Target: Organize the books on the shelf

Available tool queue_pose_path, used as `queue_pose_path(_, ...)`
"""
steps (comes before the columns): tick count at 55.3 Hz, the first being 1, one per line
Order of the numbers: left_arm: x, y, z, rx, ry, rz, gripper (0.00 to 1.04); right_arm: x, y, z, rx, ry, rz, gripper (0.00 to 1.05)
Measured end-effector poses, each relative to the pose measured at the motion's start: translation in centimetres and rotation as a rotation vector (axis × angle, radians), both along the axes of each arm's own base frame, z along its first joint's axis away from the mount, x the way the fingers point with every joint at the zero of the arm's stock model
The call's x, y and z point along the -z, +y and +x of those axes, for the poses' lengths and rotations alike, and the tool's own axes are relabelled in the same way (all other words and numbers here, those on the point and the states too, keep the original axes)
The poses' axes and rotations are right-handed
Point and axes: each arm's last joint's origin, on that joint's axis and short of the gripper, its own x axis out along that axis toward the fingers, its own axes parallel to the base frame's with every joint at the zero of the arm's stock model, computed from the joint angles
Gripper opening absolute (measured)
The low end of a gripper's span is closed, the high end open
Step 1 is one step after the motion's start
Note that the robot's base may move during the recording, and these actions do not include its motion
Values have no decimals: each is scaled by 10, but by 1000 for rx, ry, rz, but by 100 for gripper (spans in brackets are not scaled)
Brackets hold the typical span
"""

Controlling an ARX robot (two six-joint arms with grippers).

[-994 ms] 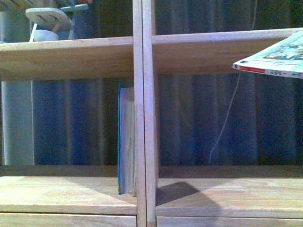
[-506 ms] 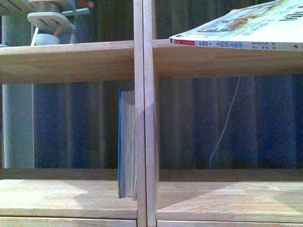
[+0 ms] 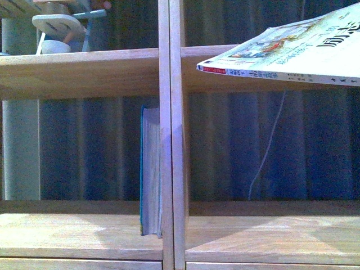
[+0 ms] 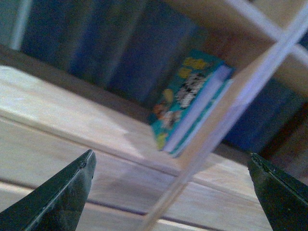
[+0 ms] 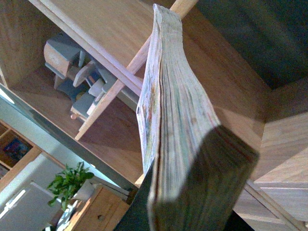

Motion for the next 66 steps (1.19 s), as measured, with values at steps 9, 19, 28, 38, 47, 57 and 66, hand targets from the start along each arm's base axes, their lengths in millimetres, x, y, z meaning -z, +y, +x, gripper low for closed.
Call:
queue_pose_path(9,-36,-1,26,154,-19,-144,97,-7,7,1,-8,-17,3,7)
queue_pose_path(19,-68,-22,61,254,-12,-300,97,-18,17,4,-43,-42,10,7)
queue_pose_path(28,-87,-58,80,345,-14,-377,97,-21,23,12,-41,-41,24,7)
queue_pose_path(38,-90,-102,92,449,13,-429,97,-20,30,23,-63,-18,41,7)
queue_pose_path(47,-84,-123,100,489,45,-443,97,-22,31,26,-67,-14,60,7)
queue_pose_path(57,-79,-139,111,519,60,-447,97,-24,41,21,-113,-18,66,7)
queue_pose_path(66,-84,-148,117,544,39,-449,97,-27,48,11,-160,-37,67,7)
